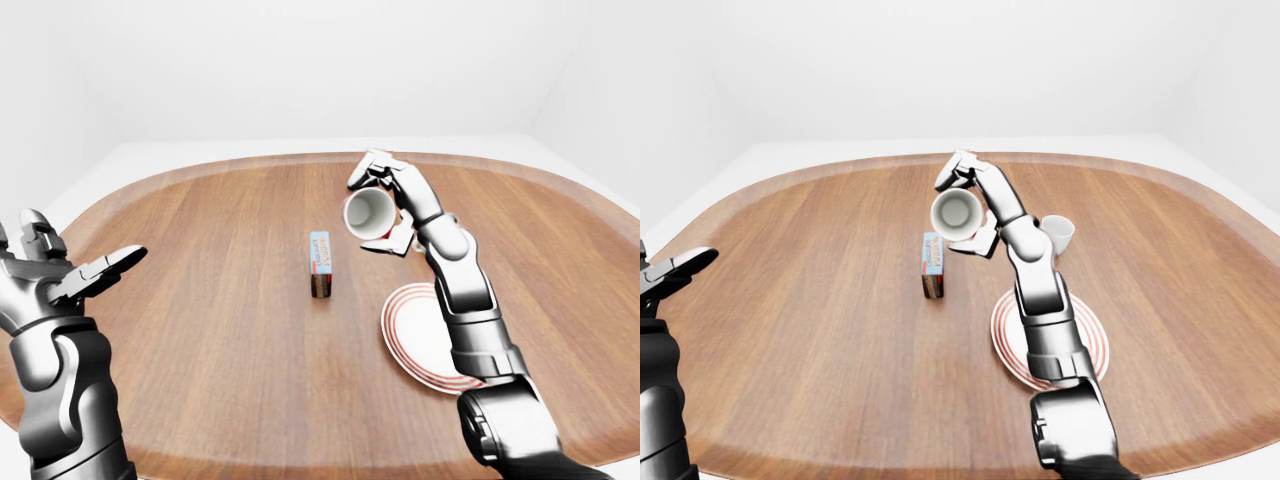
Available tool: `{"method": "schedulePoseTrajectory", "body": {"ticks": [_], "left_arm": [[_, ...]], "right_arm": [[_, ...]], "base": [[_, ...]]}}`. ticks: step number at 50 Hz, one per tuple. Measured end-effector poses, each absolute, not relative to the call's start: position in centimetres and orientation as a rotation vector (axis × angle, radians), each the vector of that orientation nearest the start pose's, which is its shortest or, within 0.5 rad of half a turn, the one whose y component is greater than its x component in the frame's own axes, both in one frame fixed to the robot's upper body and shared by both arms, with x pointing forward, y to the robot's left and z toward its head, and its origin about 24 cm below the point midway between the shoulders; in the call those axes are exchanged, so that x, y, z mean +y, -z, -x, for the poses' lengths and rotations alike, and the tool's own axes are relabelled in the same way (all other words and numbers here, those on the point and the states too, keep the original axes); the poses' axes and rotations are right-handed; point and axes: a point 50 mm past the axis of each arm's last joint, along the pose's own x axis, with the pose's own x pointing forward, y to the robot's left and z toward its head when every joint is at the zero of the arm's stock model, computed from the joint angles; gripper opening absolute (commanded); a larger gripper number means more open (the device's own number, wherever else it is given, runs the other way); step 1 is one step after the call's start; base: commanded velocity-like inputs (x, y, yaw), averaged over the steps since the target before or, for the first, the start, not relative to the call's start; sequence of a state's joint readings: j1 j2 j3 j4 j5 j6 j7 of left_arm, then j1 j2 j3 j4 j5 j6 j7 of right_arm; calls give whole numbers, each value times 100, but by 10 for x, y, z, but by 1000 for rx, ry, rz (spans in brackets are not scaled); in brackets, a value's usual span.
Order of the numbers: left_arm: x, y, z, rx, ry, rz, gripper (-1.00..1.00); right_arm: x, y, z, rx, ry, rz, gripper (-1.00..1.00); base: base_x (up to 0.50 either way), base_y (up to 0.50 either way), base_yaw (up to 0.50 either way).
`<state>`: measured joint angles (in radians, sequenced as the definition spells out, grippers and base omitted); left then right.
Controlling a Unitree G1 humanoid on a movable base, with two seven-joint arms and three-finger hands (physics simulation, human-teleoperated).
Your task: Pick up the red mug and put it on the plate
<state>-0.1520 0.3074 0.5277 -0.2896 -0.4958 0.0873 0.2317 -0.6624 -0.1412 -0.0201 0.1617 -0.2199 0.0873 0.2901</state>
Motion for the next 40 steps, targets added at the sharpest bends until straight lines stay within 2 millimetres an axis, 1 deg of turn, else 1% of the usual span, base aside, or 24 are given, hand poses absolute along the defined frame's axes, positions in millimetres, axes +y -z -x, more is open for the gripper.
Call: {"method": "schedulePoseTrajectory", "body": {"ticks": [3, 7, 12, 16, 21, 25, 40], "left_arm": [[304, -176, -232, -502, -542, 218, 100], [304, -176, -232, -503, -543, 216, 100], [304, -177, -232, -507, -544, 214, 100], [303, -178, -232, -510, -544, 213, 100], [303, -178, -232, -511, -544, 211, 100], [303, -178, -232, -511, -544, 209, 100], [303, -178, -232, -510, -544, 208, 100]], "right_arm": [[-132, -199, -355, -354, -312, 487, -100], [-154, -201, -357, -316, -295, 568, -100], [-187, -197, -352, -261, -262, 614, -100], [-212, -189, -344, -214, -229, 611, -100], [-240, -171, -333, -142, -192, 579, -100], [-256, -155, -324, -78, -183, 550, -100], [-299, -88, -295, 206, -183, 440, -100]], "base": [[0, 0, 0], [0, 0, 0], [0, 0, 0], [0, 0, 0], [0, 0, 0], [0, 0, 0], [0, 0, 0]]}}
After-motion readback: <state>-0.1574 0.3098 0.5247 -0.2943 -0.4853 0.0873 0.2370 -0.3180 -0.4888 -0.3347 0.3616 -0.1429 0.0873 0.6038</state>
